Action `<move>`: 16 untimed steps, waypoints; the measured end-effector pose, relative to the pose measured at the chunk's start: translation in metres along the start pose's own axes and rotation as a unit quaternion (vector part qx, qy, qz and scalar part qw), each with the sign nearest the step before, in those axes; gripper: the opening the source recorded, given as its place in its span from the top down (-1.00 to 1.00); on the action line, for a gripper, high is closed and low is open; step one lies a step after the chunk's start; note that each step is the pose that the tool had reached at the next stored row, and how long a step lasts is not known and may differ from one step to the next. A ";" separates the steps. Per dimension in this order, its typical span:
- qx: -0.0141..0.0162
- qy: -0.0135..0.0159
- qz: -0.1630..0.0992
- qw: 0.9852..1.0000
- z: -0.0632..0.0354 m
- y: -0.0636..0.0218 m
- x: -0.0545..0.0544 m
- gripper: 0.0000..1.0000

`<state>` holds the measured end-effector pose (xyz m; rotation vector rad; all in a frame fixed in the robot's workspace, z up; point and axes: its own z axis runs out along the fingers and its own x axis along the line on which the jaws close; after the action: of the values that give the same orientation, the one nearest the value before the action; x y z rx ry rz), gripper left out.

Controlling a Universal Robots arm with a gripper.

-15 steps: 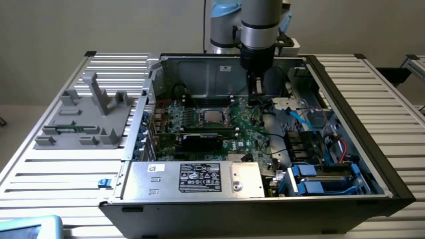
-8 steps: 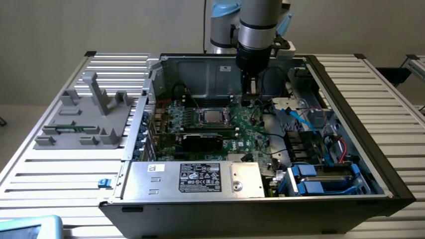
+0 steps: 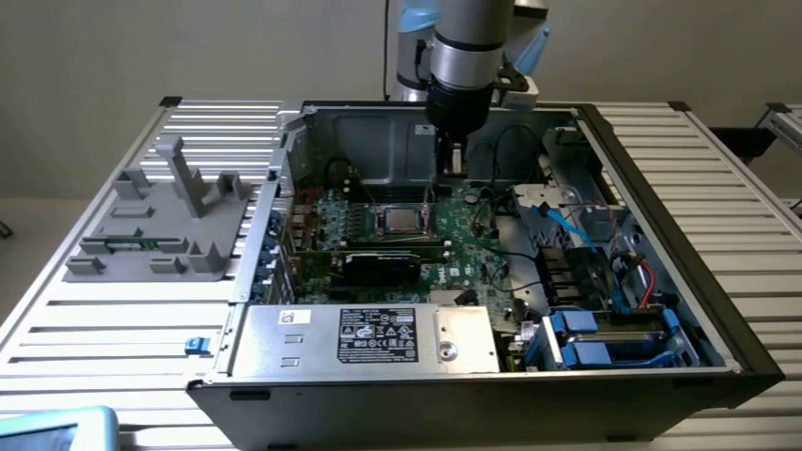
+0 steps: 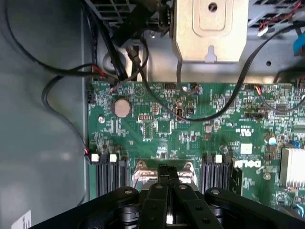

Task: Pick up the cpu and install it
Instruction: 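Close the cpu cover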

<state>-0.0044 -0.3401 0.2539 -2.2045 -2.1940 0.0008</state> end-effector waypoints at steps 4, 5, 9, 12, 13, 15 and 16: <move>0.003 0.000 0.000 1.000 0.0000 -0.0119 0.000 0.78; 0.004 0.000 0.000 1.000 0.0000 -0.0132 0.000 0.78; 0.004 0.000 0.000 1.000 0.0003 -0.0176 0.000 0.78; 0.004 0.000 0.000 1.000 0.0015 -0.0259 0.000 0.78; 0.004 0.000 0.000 1.000 0.0025 -0.0301 0.000 0.78; 0.004 0.000 0.000 1.000 0.0054 -0.0388 0.000 0.78; 0.004 0.000 0.000 1.000 0.0071 -0.0433 0.000 0.78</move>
<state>-0.0478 -0.3401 0.2478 -2.2004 -2.1897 0.0104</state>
